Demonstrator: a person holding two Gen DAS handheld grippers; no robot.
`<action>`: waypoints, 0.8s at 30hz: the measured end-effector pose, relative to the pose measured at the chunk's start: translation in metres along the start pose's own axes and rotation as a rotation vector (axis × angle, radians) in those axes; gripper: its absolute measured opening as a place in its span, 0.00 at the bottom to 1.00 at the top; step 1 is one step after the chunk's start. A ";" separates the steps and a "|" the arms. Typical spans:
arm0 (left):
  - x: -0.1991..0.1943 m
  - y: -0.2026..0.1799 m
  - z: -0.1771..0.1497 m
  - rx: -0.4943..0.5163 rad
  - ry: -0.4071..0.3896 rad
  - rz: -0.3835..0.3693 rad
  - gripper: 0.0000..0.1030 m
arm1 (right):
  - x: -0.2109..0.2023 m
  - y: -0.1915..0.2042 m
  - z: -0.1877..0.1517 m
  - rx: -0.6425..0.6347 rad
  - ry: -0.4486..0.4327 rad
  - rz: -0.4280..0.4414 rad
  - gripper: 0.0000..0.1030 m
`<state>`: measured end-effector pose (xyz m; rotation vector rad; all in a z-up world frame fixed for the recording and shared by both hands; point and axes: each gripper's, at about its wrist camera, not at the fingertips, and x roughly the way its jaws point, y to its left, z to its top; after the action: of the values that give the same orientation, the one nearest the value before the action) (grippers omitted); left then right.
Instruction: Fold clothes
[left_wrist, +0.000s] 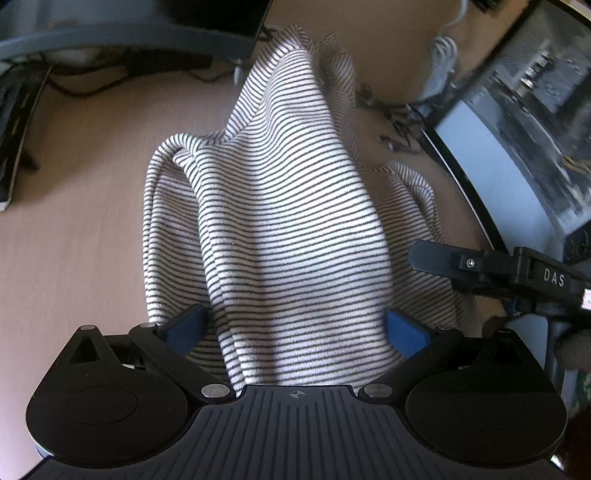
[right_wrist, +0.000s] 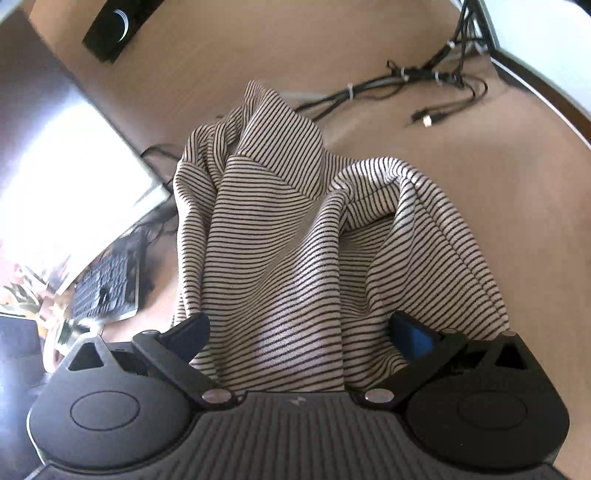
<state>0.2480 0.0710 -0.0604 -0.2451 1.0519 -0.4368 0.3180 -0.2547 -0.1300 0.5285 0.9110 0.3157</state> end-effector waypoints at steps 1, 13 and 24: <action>-0.006 0.003 -0.005 0.005 0.007 -0.005 1.00 | -0.003 0.003 -0.006 0.001 0.010 0.001 1.00; -0.060 0.035 -0.023 -0.012 -0.018 -0.014 1.00 | -0.016 0.046 -0.062 -0.105 0.091 -0.041 1.00; -0.107 0.072 -0.007 0.047 -0.247 0.270 1.00 | -0.046 0.111 -0.049 -0.451 -0.108 -0.285 1.00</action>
<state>0.2130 0.1837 -0.0093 -0.1090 0.8167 -0.1817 0.2471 -0.1701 -0.0617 -0.0024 0.7671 0.2211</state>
